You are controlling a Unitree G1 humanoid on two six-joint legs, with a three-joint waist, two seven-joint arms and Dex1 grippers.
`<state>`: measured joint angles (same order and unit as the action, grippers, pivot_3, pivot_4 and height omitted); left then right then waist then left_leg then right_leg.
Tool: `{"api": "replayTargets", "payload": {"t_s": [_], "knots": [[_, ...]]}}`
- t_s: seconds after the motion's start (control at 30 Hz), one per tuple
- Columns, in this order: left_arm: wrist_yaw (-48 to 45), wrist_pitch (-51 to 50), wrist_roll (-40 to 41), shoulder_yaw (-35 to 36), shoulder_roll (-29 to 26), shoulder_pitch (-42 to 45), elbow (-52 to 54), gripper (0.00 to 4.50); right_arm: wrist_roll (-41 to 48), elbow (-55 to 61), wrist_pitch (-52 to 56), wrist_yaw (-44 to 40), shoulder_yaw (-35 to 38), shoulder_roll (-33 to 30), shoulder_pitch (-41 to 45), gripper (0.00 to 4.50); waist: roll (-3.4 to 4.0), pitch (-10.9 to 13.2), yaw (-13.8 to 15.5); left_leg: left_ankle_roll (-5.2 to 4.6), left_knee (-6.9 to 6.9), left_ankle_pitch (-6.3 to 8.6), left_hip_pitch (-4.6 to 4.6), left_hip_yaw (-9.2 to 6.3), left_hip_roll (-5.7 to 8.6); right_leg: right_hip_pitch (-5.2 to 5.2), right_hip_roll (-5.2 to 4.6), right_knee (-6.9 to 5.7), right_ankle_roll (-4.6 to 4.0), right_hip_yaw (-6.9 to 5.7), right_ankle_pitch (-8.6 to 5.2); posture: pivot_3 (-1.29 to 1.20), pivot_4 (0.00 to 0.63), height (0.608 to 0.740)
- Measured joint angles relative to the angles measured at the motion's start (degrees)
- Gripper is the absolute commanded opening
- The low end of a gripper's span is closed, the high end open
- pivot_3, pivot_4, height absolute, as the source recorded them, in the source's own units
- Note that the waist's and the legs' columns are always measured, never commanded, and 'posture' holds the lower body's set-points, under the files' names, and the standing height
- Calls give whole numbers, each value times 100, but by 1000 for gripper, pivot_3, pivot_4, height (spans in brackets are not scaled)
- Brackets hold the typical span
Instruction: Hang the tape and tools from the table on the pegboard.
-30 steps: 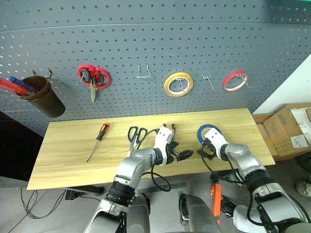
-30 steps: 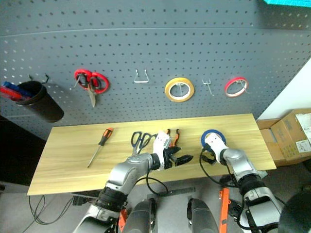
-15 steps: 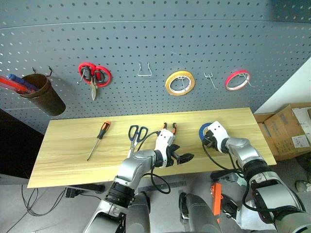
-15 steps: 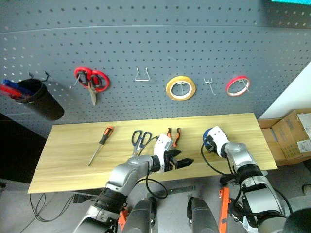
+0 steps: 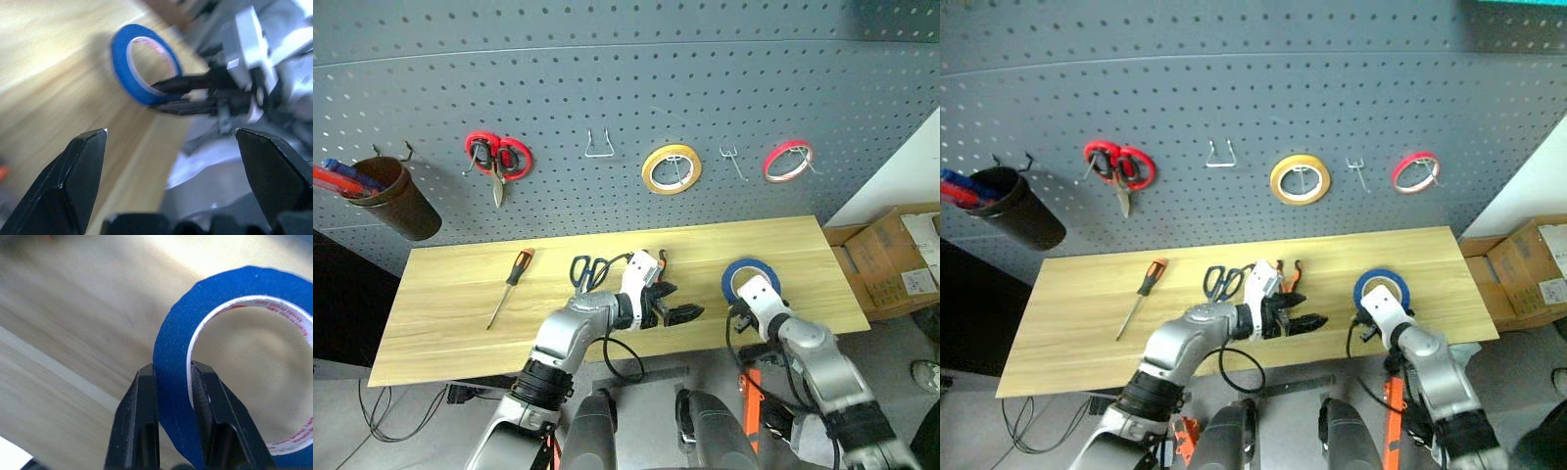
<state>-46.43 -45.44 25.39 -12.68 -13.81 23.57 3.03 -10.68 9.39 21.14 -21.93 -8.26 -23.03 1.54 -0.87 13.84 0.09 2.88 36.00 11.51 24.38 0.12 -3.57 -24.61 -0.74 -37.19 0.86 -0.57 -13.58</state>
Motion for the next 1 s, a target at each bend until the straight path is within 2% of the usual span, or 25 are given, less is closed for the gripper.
{"api": "replayTargets", "payload": {"t_s": [0.17,0.27,0.37,0.57,0.63,0.77,1.0], "knots": [[-291,-523,663,607,-605,19,554,4500,-802,607,-568,868,-261,97,-480,558,-17,-317,-77,5,5,3,-11,7,2,6,1,3,1,5,7,-23,43,740],[-83,-733,1075,1187,-540,267,553,4500,-1119,408,-1011,1370,-241,116,-32,558,-40,-401,-146,9,20,-3,-34,2,9,42,1,21,-5,9,32,-13,26,740],[187,-785,1312,1568,-379,552,503,4500,-1293,-65,-1655,1645,-246,86,537,558,-93,-538,-164,7,41,-5,-49,0,12,68,0,23,-23,14,27,1,16,740],[365,-531,1219,1639,-355,718,89,4500,-1412,-1357,-3170,1904,-421,-11,1563,558,-120,-695,-187,6,44,-5,-60,-2,17,88,4,19,6,28,46,41,0,740],[432,-463,1191,1633,-335,723,65,4500,-1375,-1795,-3556,1876,-448,-5,1843,558,-121,-705,-177,6,39,-5,-59,-6,16,87,8,19,7,28,47,44,0,740],[527,-313,1142,1615,-274,729,57,4500,-729,-2693,-4095,1327,-430,89,2324,558,-120,-713,-173,6,38,-5,-60,-8,13,88,12,14,6,31,48,68,0,740],[658,-275,1131,1615,-280,726,59,4500,153,-3684,-4181,363,-286,128,2733,558,-118,-717,-150,5,42,-6,-67,-3,13,91,13,5,6,40,52,96,0,740]]}}
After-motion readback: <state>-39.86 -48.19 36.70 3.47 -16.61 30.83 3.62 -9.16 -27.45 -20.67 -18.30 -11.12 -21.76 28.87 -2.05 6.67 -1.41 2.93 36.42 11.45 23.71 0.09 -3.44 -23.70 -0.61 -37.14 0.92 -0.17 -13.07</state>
